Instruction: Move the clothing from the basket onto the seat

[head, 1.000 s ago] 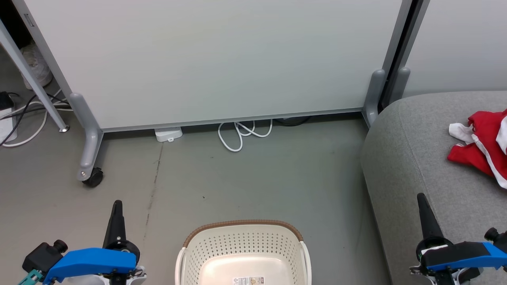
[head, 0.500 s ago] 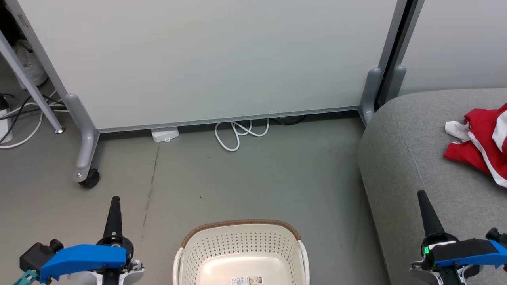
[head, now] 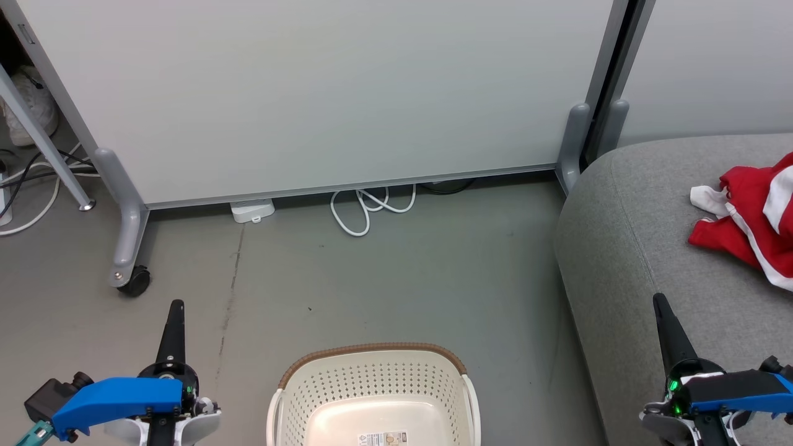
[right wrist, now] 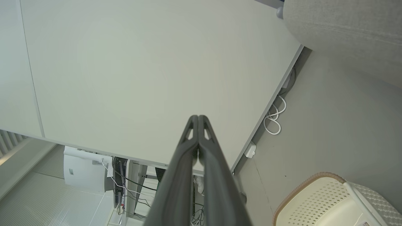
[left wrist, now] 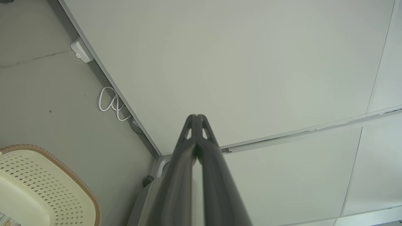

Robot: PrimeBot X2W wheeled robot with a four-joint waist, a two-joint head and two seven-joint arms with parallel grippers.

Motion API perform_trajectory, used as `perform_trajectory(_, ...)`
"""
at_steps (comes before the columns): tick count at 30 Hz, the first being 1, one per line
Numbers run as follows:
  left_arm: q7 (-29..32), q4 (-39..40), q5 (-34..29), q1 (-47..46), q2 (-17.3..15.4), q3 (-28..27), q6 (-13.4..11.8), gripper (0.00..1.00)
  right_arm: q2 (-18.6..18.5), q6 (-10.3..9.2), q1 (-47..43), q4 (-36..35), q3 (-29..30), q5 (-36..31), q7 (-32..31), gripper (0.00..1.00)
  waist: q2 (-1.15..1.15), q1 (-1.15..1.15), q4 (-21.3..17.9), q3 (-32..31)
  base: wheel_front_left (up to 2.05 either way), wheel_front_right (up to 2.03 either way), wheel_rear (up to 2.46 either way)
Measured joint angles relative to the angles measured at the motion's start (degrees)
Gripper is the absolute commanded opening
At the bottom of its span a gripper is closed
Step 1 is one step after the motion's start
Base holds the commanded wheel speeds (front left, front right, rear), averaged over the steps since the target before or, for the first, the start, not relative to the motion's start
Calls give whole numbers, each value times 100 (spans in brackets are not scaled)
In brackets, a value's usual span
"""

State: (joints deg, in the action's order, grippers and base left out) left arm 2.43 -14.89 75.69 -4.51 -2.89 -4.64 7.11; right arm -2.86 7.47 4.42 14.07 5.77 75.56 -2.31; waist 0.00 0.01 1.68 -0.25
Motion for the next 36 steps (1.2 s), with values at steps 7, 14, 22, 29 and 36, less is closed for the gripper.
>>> perform_trajectory(7,82,15,338,-28,0,-32,0,0,0,0,17,0,15,338,-97,0,0,0,-31,8,0,0,0)
perform_trajectory(14,159,25,662,-42,1,-62,0,0,0,0,70,0,27,661,-168,0,0,0,-61,15,0,0,0)
perform_trajectory(22,253,44,1011,-67,0,-104,1,0,0,0,89,0,41,1010,-266,0,0,0,-97,25,0,0,0)
perform_trajectory(29,321,53,1291,-115,0,-149,1,0,0,0,120,0,57,1299,-325,0,0,0,-127,33,0,0,0)
perform_trajectory(36,393,64,1566,-128,0,-180,2,0,0,0,133,0,69,1578,-411,0,0,0,-158,40,0,0,0)
